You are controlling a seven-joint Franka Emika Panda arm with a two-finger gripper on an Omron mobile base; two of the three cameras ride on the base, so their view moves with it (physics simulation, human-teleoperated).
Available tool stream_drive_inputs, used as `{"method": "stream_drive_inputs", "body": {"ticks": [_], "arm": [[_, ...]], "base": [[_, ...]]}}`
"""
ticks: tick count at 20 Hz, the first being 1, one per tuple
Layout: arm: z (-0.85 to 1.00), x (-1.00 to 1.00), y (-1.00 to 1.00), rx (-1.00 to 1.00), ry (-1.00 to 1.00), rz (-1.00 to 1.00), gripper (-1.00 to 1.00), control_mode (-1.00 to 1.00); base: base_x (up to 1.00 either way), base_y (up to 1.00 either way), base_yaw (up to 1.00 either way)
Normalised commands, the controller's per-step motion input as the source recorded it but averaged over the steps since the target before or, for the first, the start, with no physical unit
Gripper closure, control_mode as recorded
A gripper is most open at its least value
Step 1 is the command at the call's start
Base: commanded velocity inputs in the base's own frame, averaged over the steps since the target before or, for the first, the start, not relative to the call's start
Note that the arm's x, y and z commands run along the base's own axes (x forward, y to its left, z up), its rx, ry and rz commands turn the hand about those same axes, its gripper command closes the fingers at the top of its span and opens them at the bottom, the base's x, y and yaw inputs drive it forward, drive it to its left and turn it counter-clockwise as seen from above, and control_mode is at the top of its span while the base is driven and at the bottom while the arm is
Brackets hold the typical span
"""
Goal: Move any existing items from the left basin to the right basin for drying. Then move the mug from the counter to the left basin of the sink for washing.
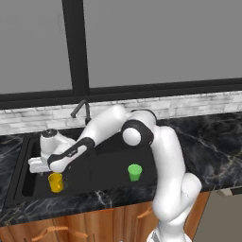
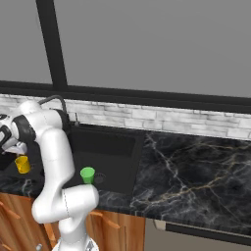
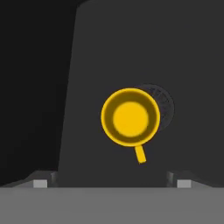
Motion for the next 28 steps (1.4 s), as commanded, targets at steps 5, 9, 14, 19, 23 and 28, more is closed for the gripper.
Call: {"method": "stream_drive_inputs", "body": {"ticks": [5, 9, 14, 19, 23, 28], "arm": [[0.54, -0.06, 0.0, 0.0, -0.06, -0.02, -1.0, -1.0], [0.55, -0.12, 0.0, 0.0, -0.03, -0.03, -1.0, -1.0], [0.49, -0.3, 0.0, 0.0, -0.04, -0.03, -1.0, -1.0], [0.45, -0.42, 0.0, 0.0, -0.02, -0.05, -1.0, -1.0], [0.37, -0.59, 0.0, 0.0, -0.03, -0.04, -1.0, -1.0], [0.25, -0.71, 0.0, -0.01, -0.06, -0.05, -1.0, -1.0]], "base": [[0.0, 0.0, 0.0], [0.0, 0.0, 0.0], [0.0, 0.0, 0.0], [0.0, 0.0, 0.0], [0.0, 0.0, 0.0], [0.0, 0.0, 0.0]]}}
